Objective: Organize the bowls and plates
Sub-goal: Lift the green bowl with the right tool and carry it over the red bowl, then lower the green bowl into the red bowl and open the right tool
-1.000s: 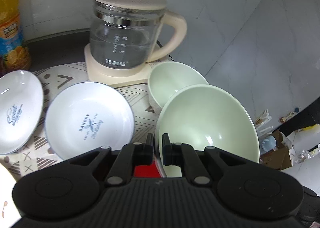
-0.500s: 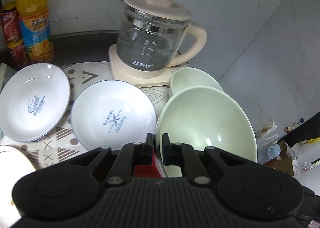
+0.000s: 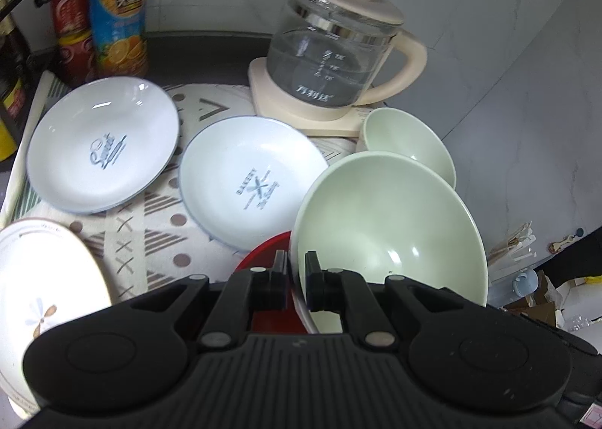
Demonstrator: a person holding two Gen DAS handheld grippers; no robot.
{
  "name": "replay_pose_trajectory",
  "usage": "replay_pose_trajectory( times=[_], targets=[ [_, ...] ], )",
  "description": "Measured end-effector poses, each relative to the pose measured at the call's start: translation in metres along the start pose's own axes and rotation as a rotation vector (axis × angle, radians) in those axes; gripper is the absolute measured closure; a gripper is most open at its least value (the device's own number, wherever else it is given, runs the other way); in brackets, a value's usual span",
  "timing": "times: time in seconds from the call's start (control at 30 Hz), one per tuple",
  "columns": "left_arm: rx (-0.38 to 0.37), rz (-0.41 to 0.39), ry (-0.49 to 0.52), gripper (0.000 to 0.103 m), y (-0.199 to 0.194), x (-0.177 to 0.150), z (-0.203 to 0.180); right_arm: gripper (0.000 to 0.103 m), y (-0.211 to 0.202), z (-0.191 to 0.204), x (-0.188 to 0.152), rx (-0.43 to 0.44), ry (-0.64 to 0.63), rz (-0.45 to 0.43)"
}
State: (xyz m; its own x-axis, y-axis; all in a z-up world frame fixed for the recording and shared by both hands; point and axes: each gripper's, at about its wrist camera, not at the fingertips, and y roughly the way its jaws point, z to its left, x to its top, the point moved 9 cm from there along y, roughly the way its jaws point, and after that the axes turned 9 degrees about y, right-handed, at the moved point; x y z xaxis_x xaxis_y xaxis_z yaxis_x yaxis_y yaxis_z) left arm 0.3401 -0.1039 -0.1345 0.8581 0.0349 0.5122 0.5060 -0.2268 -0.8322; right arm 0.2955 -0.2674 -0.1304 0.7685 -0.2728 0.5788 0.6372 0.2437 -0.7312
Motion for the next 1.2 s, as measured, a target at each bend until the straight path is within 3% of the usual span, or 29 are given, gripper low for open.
replay_pose_trajectory(
  times=[0.43, 0.93, 1.2],
  targets=[
    [0.004, 0.051, -0.041, 0.096, 0.001, -0.024, 0.020, 0.083, 0.009, 0.015, -0.014, 0.021, -0.061, 0.055],
    [0.001, 0.161, -0.064, 0.095, 0.023, -0.046, 0.026, 0.087, 0.026, 0.013, -0.024, -0.032, -0.082, 0.111],
    [-0.002, 0.184, -0.084, 0.093, 0.020, -0.043, 0.028, 0.091, 0.036, 0.009, -0.028, -0.048, -0.071, 0.130]
  ],
)
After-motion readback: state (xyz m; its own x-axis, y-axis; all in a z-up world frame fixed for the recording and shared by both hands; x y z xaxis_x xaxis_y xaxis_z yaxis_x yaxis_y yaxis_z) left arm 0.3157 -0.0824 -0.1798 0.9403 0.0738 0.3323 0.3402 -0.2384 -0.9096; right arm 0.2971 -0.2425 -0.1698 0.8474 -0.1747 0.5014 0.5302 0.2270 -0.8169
